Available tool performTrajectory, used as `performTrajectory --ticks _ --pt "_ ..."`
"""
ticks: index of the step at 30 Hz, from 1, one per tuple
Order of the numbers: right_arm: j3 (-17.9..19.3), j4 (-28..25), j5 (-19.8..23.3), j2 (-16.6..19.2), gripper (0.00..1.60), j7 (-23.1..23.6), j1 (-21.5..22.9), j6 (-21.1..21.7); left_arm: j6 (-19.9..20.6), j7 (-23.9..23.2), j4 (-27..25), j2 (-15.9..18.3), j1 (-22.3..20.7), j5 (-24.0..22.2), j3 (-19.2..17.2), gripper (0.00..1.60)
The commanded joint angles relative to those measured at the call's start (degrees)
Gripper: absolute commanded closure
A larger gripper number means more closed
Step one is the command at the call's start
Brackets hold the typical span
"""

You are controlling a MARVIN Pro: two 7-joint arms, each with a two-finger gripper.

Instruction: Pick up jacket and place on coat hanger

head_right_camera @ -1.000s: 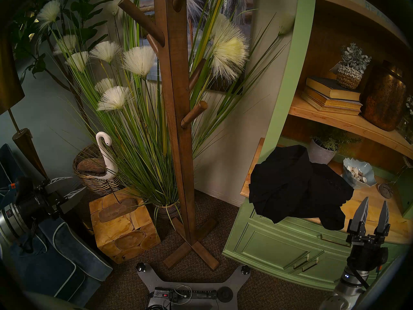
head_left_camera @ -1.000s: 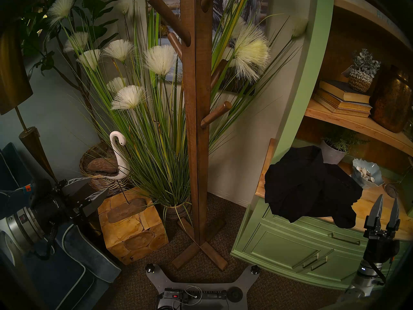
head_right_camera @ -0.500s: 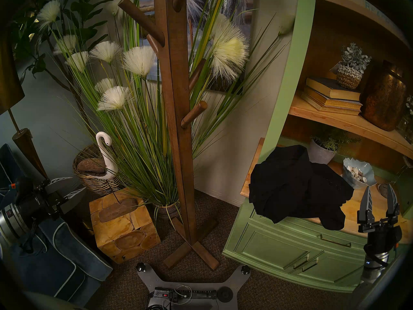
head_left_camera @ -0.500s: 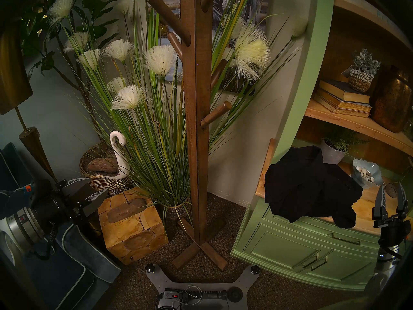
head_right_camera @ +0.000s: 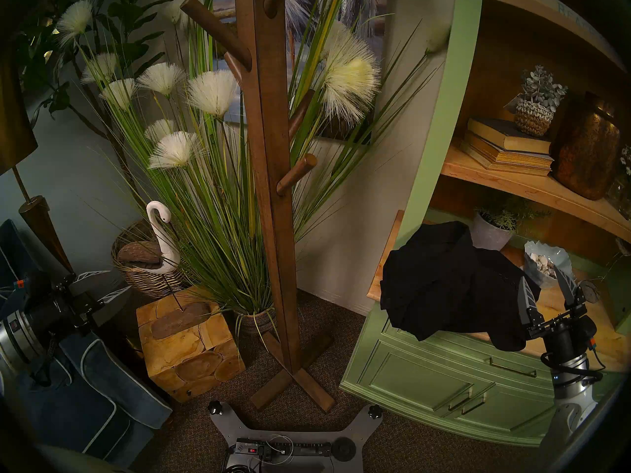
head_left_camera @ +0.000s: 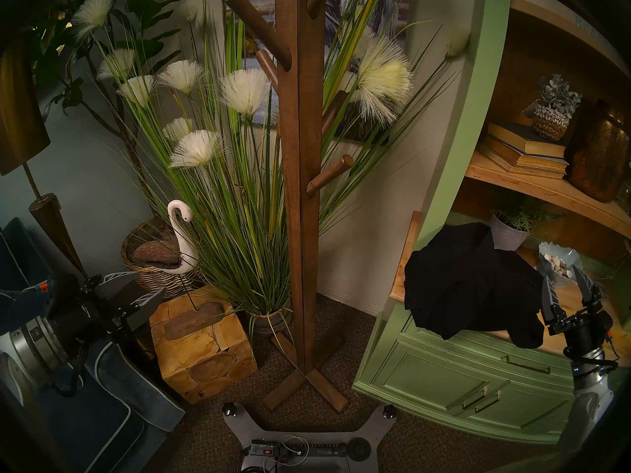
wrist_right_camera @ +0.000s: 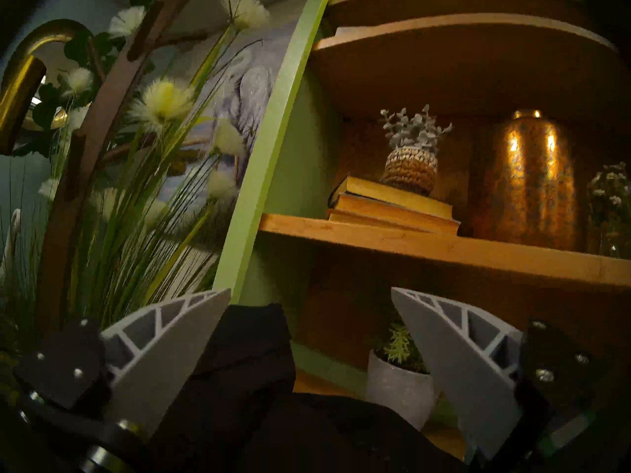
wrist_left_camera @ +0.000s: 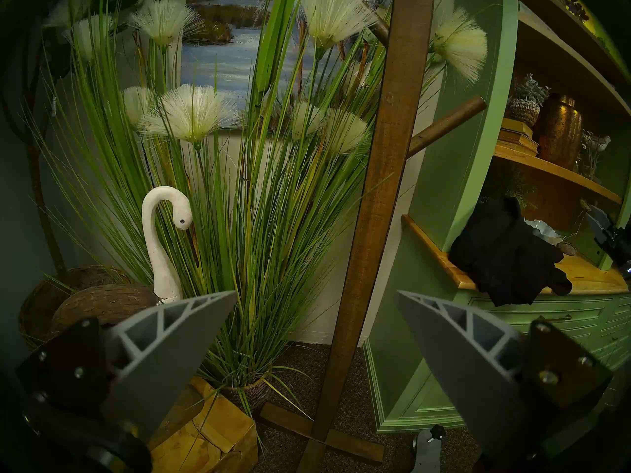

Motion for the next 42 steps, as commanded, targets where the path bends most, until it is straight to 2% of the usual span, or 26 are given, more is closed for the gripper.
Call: performTrajectory --ticks 1,2,3,4,6,7,8,10,11,12,13,14,15,16,20,21,23,24,29,42 --pt "0.2 3.4 -4.3 6.9 0.0 0.6 6.9 2.6 0.0 -0.3 -0.7 0.0 -0.3 -0.5 0.0 0.0" --pt "0.2 2.9 -4.7 6.3 0.0 0.4 6.4 2.7 0.0 -0.3 -0.7 0.0 -0.3 -0.5 0.0 0.0" --pt "0.1 5.1 -5.6 8.4 0.0 1.1 8.6 3.3 0.0 -0.3 -0.7 0.0 -0.3 -0.5 0.0 0.0" --pt "0.1 3.7 -6.0 7.0 0.0 0.6 7.2 3.6 0.0 -0.3 -0.7 0.0 -0.3 -0.5 0.0 0.0" --pt "0.0 6.3 -7.2 9.8 0.0 2.0 10.1 4.7 0.0 -0.3 -0.7 0.0 -0.3 -0.5 0.0 0.0" --pt "0.1 4.8 -7.5 8.5 0.0 2.0 8.9 4.9 0.0 -0.3 -0.7 0.0 -0.3 -0.5 0.0 0.0" --pt "0.0 6.6 -8.3 10.2 0.0 3.0 10.7 5.2 0.0 -0.3 -0.8 0.0 -0.3 -0.5 0.0 0.0" --pt "-0.2 7.1 -9.3 10.6 0.0 4.0 11.2 5.3 0.0 -0.4 -0.8 0.0 -0.3 -0.5 0.0 0.0" --pt "-0.5 8.5 -9.8 12.0 0.0 5.0 12.2 5.5 0.0 -0.4 -0.8 0.0 -0.3 -0.5 0.0 0.0" --pt "-0.5 8.2 -10.2 11.4 0.0 5.5 12.1 5.7 0.0 -0.4 -0.8 0.0 -0.3 -0.5 0.0 0.0" --pt "-0.9 9.8 -10.5 12.8 0.0 6.8 13.2 6.0 0.0 -0.4 -0.8 0.0 -0.3 -0.6 0.0 0.0" --pt "-0.9 9.1 -10.7 12.0 0.0 6.9 12.8 6.1 0.0 -0.4 -0.8 0.0 -0.3 -0.6 0.0 0.0" --pt "-1.3 10.9 -11.0 13.7 0.0 8.3 14.0 6.2 0.0 -0.4 -0.8 0.0 -0.3 -0.6 0.0 0.0" --pt "-1.4 11.0 -11.3 13.5 0.0 9.1 14.4 6.2 0.0 -0.4 -0.8 -0.1 -0.4 -0.6 0.0 0.0" --pt "-3.3 14.1 -11.6 16.2 0.0 13.3 15.7 6.2 0.0 -0.4 -0.9 -0.1 -0.4 -0.7 0.0 0.0" --pt "-3.2 14.4 -12.0 15.6 0.0 14.4 16.3 6.0 0.0 -0.5 -0.9 -0.1 -0.4 -0.7 0.0 0.0" --pt "-4.9 16.7 -10.8 17.8 0.0 16.4 16.7 5.7 0.0 -0.5 -0.9 -0.1 -0.4 -0.7 -0.1 0.0" --pt "-5.1 17.5 -10.7 17.8 0.0 17.3 17.5 5.7 0.1 -0.5 -0.9 -0.1 -0.4 -0.7 -0.1 0.0" --pt "-7.4 21.5 -10.2 19.6 0.0 20.2 19.8 4.3 0.1 -0.5 -0.9 -0.2 -0.4 -0.8 -0.1 0.0" --pt "-10.3 27.8 -10.2 22.3 0.0 21.2 26.1 2.2 0.1 -0.5 -0.9 -0.2 -0.4 -0.7 -0.1 0.0"
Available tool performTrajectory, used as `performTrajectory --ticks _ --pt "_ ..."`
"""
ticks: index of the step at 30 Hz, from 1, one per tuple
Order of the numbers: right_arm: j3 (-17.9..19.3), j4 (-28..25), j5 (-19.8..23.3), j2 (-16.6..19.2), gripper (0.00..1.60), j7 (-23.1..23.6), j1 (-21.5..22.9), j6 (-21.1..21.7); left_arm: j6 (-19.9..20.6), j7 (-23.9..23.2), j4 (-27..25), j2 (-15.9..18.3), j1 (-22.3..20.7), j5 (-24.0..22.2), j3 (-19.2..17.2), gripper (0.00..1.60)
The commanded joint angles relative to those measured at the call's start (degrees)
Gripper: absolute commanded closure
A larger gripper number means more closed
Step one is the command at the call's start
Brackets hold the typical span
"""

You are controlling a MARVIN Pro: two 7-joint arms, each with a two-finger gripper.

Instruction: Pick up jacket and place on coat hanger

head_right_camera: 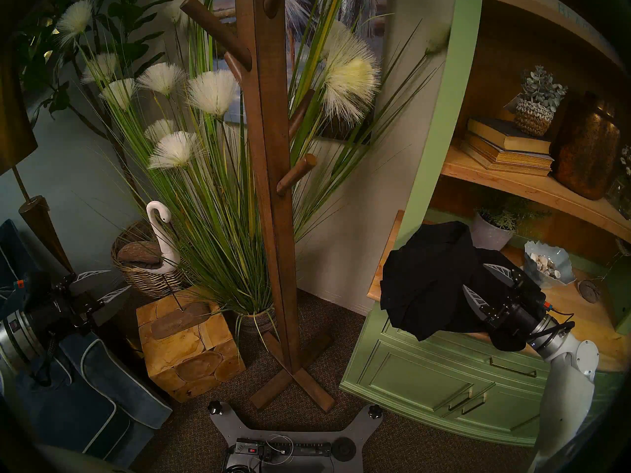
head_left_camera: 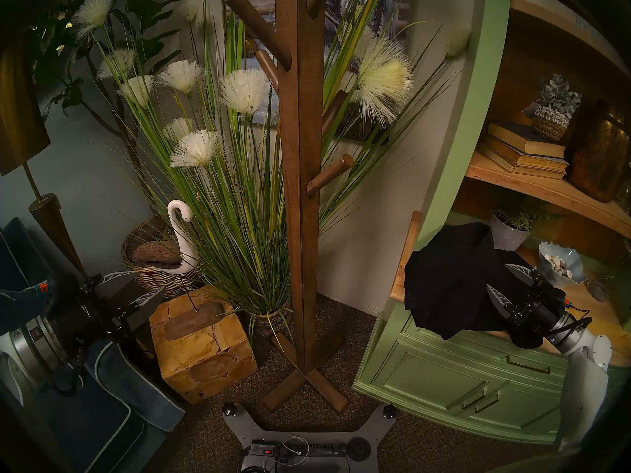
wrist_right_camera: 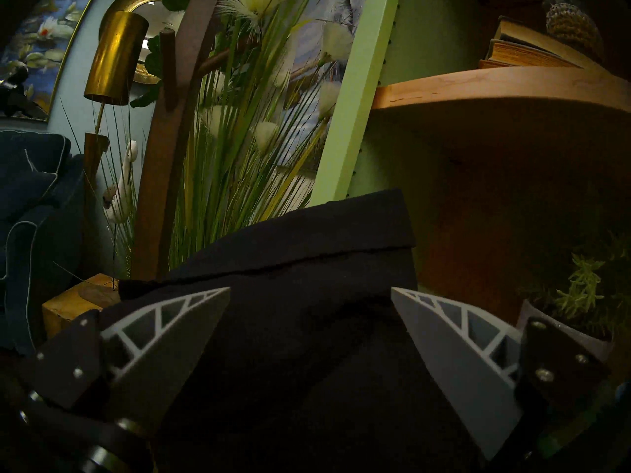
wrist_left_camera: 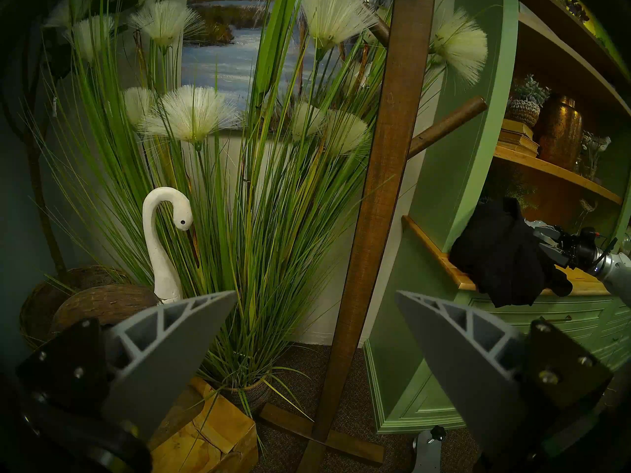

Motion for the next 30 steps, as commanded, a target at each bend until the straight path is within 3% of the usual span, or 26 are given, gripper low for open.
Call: performTrajectory --ticks 1,14,17,21,30 --pt "-0.4 1.2 1.2 3.7 0.0 0.1 5.9 -1.0 0.0 -0.5 -0.9 0.0 -0.3 -0.7 0.0 0.0" --pt "-4.2 11.3 -0.6 6.2 0.0 -0.8 11.4 -5.3 0.1 -0.5 -0.9 -0.1 -0.3 -0.8 -0.1 0.0" --pt "-5.1 12.8 0.0 6.1 0.0 -1.0 12.2 -4.3 0.1 -0.6 -0.9 -0.1 -0.3 -0.8 -0.1 0.0" --pt "-6.5 15.5 1.3 5.6 0.0 1.0 13.4 -7.7 0.1 -0.6 -0.9 -0.1 -0.3 -0.8 -0.1 0.0" --pt "-10.3 17.0 4.5 4.9 0.0 1.0 14.6 -9.6 0.1 -0.5 -0.9 -0.1 -0.3 -0.8 -0.1 0.0"
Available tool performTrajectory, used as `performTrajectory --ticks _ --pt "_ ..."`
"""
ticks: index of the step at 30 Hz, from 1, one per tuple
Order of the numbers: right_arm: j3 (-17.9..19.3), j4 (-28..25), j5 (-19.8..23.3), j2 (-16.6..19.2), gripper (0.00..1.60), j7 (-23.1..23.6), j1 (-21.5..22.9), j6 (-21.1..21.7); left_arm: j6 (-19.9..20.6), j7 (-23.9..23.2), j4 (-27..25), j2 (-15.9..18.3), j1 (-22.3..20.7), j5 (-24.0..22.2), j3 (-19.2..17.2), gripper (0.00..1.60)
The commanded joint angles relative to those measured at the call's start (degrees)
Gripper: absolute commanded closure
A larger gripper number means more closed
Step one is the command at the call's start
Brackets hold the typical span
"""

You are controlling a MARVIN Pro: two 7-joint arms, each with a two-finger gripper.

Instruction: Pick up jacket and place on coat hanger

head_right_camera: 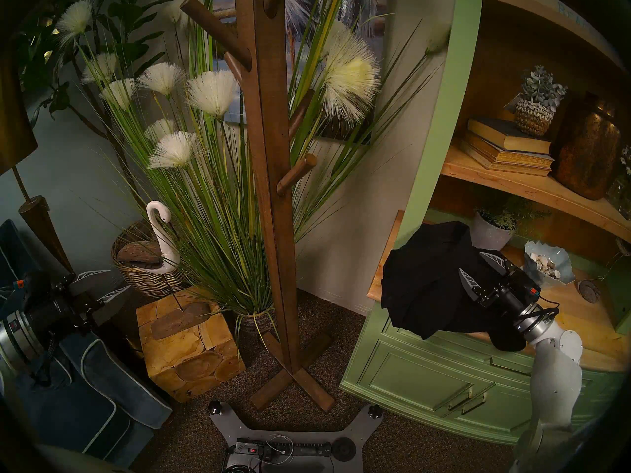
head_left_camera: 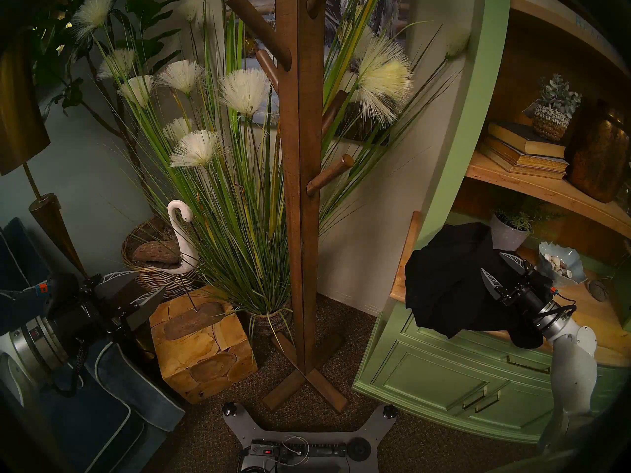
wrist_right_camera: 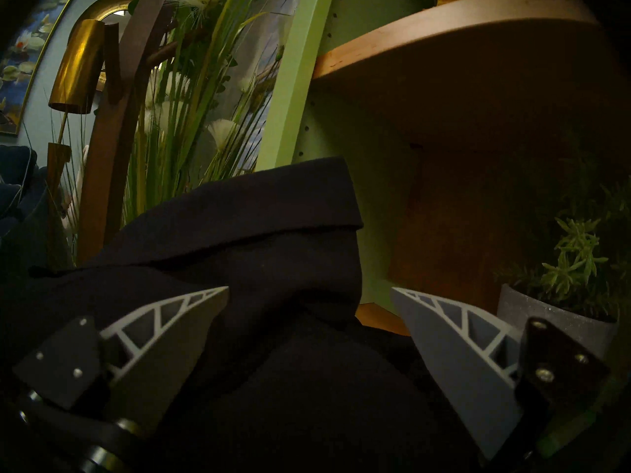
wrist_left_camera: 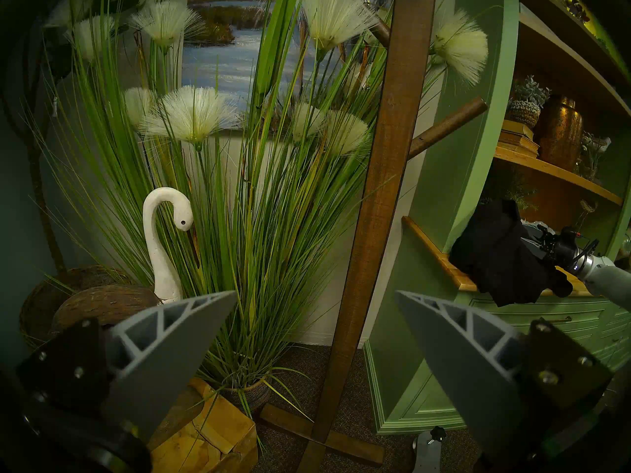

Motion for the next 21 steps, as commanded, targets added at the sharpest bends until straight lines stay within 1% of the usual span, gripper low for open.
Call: performTrajectory --ticks 1,3,5,7,8,9,10,12,13,14,16,17,21 --pt "-2.4 -1.6 3.4 0.9 0.0 5.7 3.0 -2.0 0.0 -0.5 -0.9 0.0 -0.2 -0.7 -0.1 0.0" --pt "-3.7 -2.1 3.5 1.2 0.0 5.3 2.8 -2.5 0.0 -0.5 -0.9 0.0 -0.2 -0.7 -0.1 0.0" --pt "-5.4 -3.4 3.6 1.8 0.0 4.6 1.6 -2.1 0.0 -0.5 -0.9 0.0 -0.2 -0.7 -0.1 0.0" --pt "-6.9 -5.3 3.9 2.2 0.0 4.0 -0.5 -2.1 0.0 -0.5 -0.9 0.0 -0.3 -0.7 -0.1 0.0" --pt "-7.2 -5.7 4.1 2.3 0.0 4.9 -1.2 -2.1 0.0 -0.5 -0.9 0.0 -0.3 -0.7 -0.1 0.0" --pt "-9.0 -6.1 4.1 3.2 0.0 3.0 -2.6 -1.5 0.0 -0.5 -0.9 0.0 -0.3 -0.7 -0.1 0.0" --pt "-8.8 -7.6 4.3 3.0 0.0 4.1 -3.9 -0.7 0.0 -0.5 -0.9 0.0 -0.3 -0.7 -0.1 0.0" --pt "-9.8 -8.5 4.3 3.6 0.0 3.8 -6.0 -1.6 0.0 -0.5 -0.9 0.0 -0.3 -0.7 0.0 0.0" --pt "-10.2 -8.7 4.4 3.9 0.0 3.7 -6.7 -2.4 0.0 -0.5 -0.9 0.0 -0.3 -0.7 0.0 0.0" --pt "-10.5 -8.6 4.7 4.2 0.0 4.2 -7.0 -2.5 0.0 -0.5 -0.9 0.0 -0.3 -0.7 -0.1 0.0" --pt "-11.8 -8.6 5.4 5.2 0.0 3.3 -7.8 -2.4 0.1 -0.6 -0.9 0.0 -0.3 -0.7 -0.1 0.0" --pt "-11.8 -8.4 5.9 5.4 0.0 4.0 -7.9 -2.8 0.1 -0.6 -0.9 0.0 -0.3 -0.8 -0.1 0.0" --pt "-13.5 -7.2 8.1 7.0 0.0 3.4 -8.0 -4.2 0.1 -0.6 -0.9 0.0 -0.3 -0.8 -0.1 0.0"
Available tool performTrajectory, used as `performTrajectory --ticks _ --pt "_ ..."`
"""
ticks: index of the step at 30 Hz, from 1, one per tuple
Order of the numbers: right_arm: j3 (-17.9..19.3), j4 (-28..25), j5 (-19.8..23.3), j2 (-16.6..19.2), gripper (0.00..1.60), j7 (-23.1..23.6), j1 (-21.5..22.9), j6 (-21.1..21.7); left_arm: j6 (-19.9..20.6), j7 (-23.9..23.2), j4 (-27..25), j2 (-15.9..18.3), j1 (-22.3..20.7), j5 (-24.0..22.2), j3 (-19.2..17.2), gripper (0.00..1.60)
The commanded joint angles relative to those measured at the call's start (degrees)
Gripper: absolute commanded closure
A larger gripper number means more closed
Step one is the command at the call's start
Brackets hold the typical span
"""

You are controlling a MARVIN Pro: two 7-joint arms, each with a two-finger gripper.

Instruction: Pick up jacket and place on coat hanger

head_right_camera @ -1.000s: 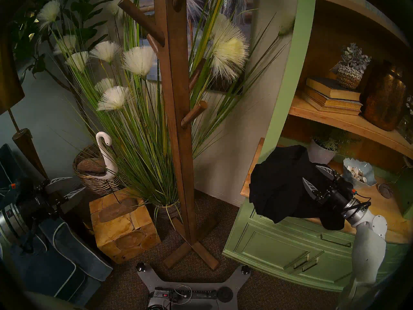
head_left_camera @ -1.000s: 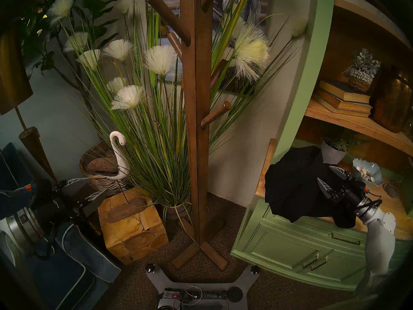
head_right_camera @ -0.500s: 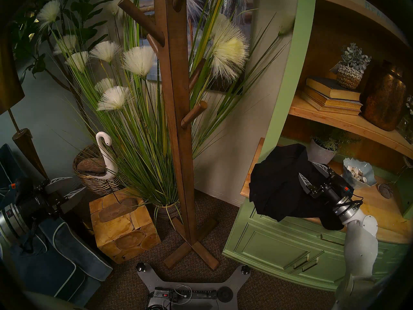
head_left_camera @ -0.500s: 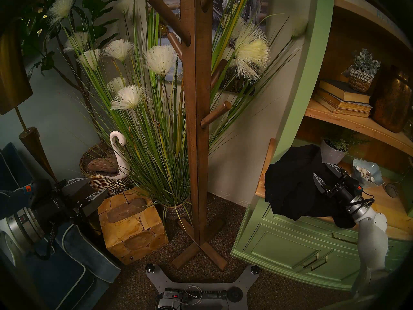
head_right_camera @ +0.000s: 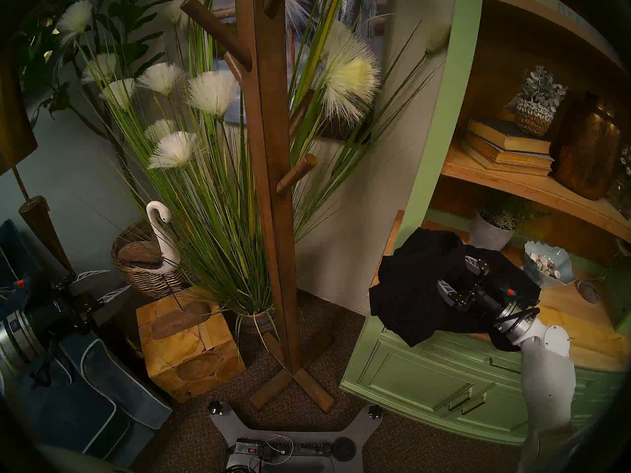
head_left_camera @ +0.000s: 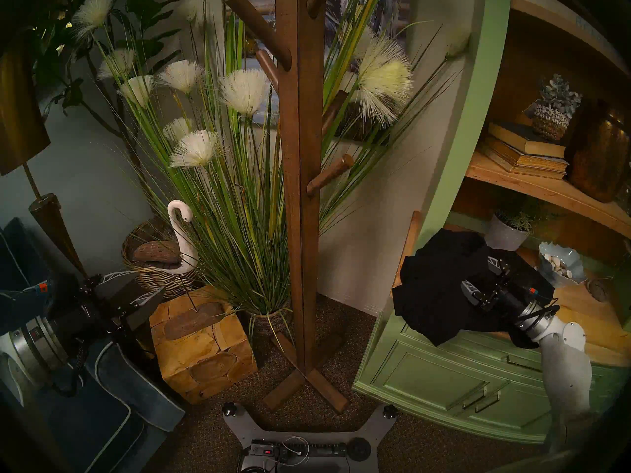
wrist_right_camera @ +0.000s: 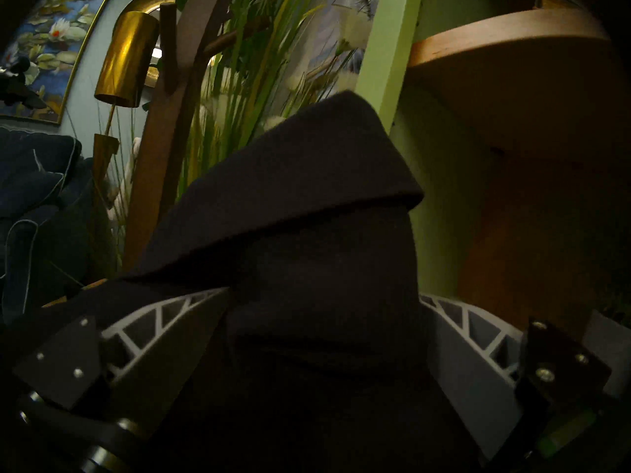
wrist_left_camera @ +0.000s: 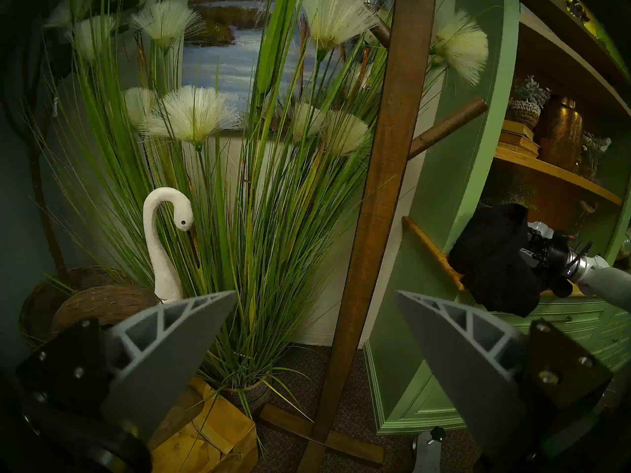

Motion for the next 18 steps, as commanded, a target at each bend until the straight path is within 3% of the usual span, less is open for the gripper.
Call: performTrajectory --ticks 1,3,4,5,6,12,18 --pt "-1.5 -0.3 4.2 4.1 0.0 6.0 -1.2 -2.4 0.1 -0.6 -0.9 0.0 -0.2 -0.8 -0.1 0.0" --pt "-1.9 0.1 5.0 4.3 0.28 5.8 -0.7 -2.8 0.1 -0.6 -0.9 0.0 -0.2 -0.8 -0.1 0.0" --pt "-2.4 0.1 5.7 4.6 0.77 5.1 -0.8 -3.1 0.1 -0.6 -0.9 0.0 -0.2 -0.8 -0.1 0.0" --pt "-2.4 0.1 6.4 4.4 1.09 4.6 -0.5 -3.5 0.1 -0.6 -0.9 0.0 -0.2 -0.8 -0.1 0.0" --pt "-2.7 0.3 6.9 4.5 1.6 4.6 -0.3 -3.7 0.1 -0.6 -0.9 0.0 -0.2 -0.8 -0.1 0.0" --pt "-4.2 -0.4 10.8 4.3 1.6 2.4 -0.3 -6.7 0.0 -0.5 -0.9 0.0 -0.2 -0.7 -0.1 0.0" --pt "-5.9 -5.8 14.1 3.0 1.6 -0.8 -2.7 -11.2 0.0 -0.4 -0.8 0.1 -0.2 -0.6 0.0 0.0"
